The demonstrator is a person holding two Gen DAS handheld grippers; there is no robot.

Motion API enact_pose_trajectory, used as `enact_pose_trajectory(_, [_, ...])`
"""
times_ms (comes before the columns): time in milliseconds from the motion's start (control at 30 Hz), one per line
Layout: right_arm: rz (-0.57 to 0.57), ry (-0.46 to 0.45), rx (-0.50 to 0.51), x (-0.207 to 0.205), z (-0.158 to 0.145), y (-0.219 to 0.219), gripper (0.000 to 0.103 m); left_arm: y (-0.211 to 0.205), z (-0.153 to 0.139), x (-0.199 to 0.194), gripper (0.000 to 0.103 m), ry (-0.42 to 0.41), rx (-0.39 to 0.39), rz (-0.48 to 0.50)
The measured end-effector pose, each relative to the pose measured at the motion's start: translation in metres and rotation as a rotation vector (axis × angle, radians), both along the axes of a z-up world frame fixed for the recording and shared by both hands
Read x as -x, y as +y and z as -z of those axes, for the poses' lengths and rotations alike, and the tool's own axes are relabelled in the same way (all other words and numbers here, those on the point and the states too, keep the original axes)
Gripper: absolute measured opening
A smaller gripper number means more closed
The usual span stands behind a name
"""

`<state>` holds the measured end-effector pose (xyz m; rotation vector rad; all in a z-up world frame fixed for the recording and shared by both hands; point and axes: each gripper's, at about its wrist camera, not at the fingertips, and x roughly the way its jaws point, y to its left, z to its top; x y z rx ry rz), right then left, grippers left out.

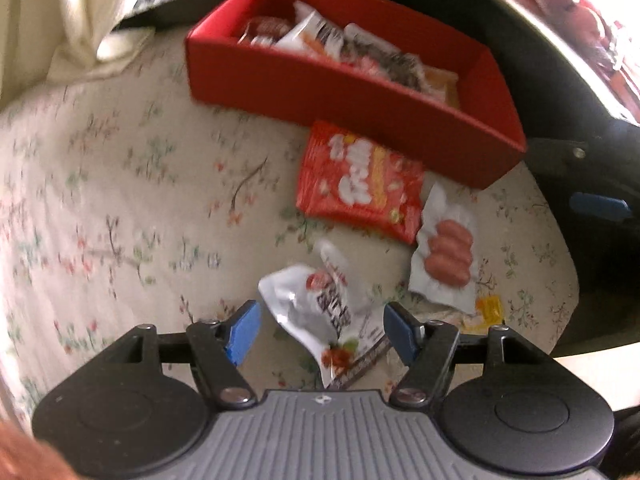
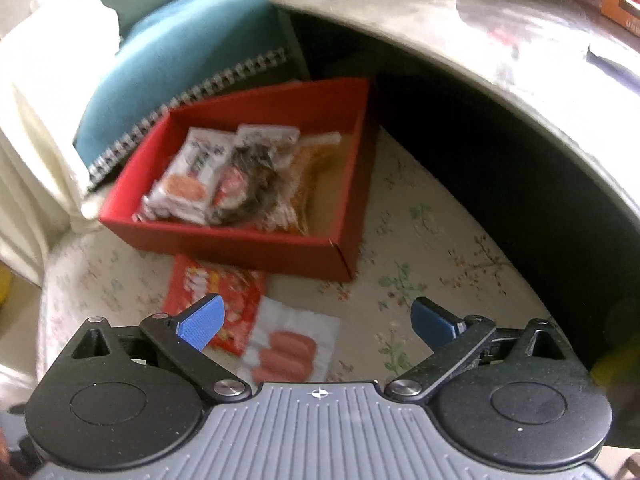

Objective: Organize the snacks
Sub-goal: 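Move both grippers back toward the remaining snacks on the cloth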

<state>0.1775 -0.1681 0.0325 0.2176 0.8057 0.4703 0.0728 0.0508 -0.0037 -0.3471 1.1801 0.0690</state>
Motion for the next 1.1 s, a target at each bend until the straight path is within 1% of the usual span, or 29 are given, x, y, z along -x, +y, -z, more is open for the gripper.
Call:
enact_pose_trajectory(133, [-0.035,0.019,0.053,-0.002,0.012,0.01,0.101,-0.005,0.008,-0.005,0.06,0.015,-0.012,-0.039])
enact_pose_trajectory(233, [-0.036,0.049,0.095,-0.007,0.023,0.016,0.101,-0.009,0.012,-0.009,0.061,0.023,0.002,-0.062])
enact_pose_trajectory(267, [-0.032,0.064,0.106,-0.009,0.027,0.018,0.101,-0.01,0.013,-0.01,0.063,0.023,0.008,-0.072])
enact_pose_trajectory(300, [-0.032,0.071,0.118,-0.011,0.03,0.019,0.101,-0.011,0.014,-0.011,0.068,0.023,0.011,-0.084])
enact_pose_trajectory(400, [-0.02,0.077,0.152,-0.013,0.036,0.022,0.101,-0.015,0.016,-0.013,0.076,0.009,-0.001,-0.123])
enact_pose_trajectory(533, [-0.035,0.109,0.167,-0.016,0.047,0.028,0.101,-0.021,0.018,-0.013,0.079,-0.019,-0.032,-0.173])
enact_pose_trajectory(633, [-0.036,0.107,0.188,-0.017,0.054,0.031,0.103,-0.034,0.02,-0.011,0.078,-0.046,-0.108,-0.15])
enact_pose_trajectory(733, [-0.033,0.132,0.145,-0.02,0.056,0.026,0.103,-0.047,0.023,-0.006,0.073,-0.061,-0.205,-0.096])
enact_pose_trajectory(767, [-0.03,0.138,0.132,-0.021,0.058,0.024,0.103,-0.05,0.023,-0.005,0.071,-0.064,-0.227,-0.083])
enact_pose_trajectory(833, [-0.021,0.15,0.095,-0.022,0.061,0.022,0.103,-0.051,0.023,-0.003,0.068,-0.07,-0.245,-0.074])
enact_pose_trajectory(967, [0.001,0.129,0.085,-0.017,0.062,0.022,0.103,-0.05,0.022,-0.002,0.068,-0.071,-0.247,-0.057])
enact_pose_trajectory(1033, [0.016,0.114,0.073,-0.013,0.063,0.02,0.103,-0.049,0.023,-0.002,0.073,-0.073,-0.237,-0.051])
enact_pose_trajectory(1100, [0.036,0.11,0.061,-0.011,0.064,0.019,0.103,-0.05,0.023,-0.004,0.086,-0.069,-0.215,-0.028])
